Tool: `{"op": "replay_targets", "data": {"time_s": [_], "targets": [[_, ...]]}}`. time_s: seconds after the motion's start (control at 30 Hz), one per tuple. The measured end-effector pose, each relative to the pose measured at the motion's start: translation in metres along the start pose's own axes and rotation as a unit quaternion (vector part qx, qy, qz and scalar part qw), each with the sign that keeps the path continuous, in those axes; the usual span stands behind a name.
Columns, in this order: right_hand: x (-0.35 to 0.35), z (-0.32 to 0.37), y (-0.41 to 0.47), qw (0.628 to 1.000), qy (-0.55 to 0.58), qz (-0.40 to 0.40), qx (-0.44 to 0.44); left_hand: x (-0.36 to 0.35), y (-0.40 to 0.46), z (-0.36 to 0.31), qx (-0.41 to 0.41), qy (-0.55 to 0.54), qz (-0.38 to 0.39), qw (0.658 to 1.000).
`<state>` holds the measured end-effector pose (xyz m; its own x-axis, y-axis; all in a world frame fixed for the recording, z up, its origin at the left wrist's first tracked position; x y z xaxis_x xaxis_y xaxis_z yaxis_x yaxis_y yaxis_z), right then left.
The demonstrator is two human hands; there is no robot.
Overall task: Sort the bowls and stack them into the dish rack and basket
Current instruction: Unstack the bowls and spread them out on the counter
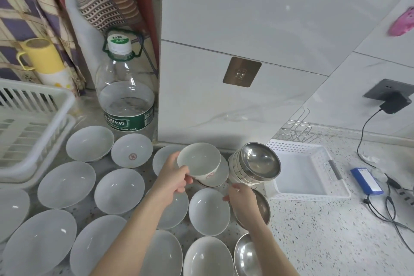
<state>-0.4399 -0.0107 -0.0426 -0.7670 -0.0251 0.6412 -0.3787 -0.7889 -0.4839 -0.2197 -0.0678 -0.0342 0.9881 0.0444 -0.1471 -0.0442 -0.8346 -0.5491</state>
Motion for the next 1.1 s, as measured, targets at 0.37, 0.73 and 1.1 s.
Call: {"op": "replay_targets", "data": {"time_s": [0.37, 0.73, 1.1], "targets": [[-0.028, 0.018, 0.031, 0.997, 0.006, 0.011, -0.074, 0.033, -0.017, 0.008, 0.029, -0.148, 0.015, 0.988], [-0.034, 0.022, 0.030, 0.997, 0.023, -0.045, -0.056, 0.037, -0.029, 0.026, 0.077, -0.210, 0.034, 0.974], [-0.011, 0.036, 0.001, 0.997, 0.037, -0.044, 0.049, 0.042, -0.058, 0.032, 0.039, -0.211, 0.029, 0.976]]}}
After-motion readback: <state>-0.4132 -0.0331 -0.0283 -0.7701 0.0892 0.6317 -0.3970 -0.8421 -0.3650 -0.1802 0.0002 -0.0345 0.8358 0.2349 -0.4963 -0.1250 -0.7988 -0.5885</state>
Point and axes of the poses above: each hand's wrist, its own y-axis towards the middle knuckle, its own x-axis out of the back of the hand, z = x × y, the point moved 8 cm from there along y, towards the middle knuckle, and after that the axes turned 6 degrees about -y, right-handed, at the moved point
